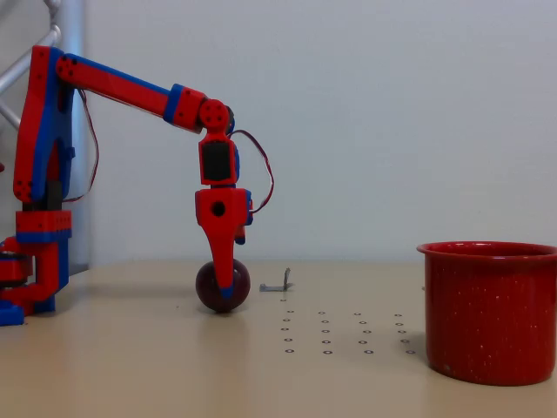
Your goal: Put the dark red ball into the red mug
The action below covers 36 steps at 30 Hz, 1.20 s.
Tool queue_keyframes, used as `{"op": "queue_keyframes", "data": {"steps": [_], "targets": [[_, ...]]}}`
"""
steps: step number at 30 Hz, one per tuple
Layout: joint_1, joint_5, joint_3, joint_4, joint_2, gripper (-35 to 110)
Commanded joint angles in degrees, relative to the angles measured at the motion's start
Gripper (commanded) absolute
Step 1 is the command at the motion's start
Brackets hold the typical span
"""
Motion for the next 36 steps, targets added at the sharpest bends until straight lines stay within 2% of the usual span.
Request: {"op": "queue_keyframes", "data": {"steps": [1, 16, 30, 33, 36], "targets": [[-1.32, -0.44, -4.48, 0.53, 1.85, 62], [-0.97, -5.01, -4.83, 1.14, 2.46, 35], [0.35, -5.1, -4.39, 4.31, 4.66, 23], [0.7, -4.92, -4.39, 5.1, 5.45, 26], [1.85, -3.25, -3.87, 5.01, 6.68, 50]]}}
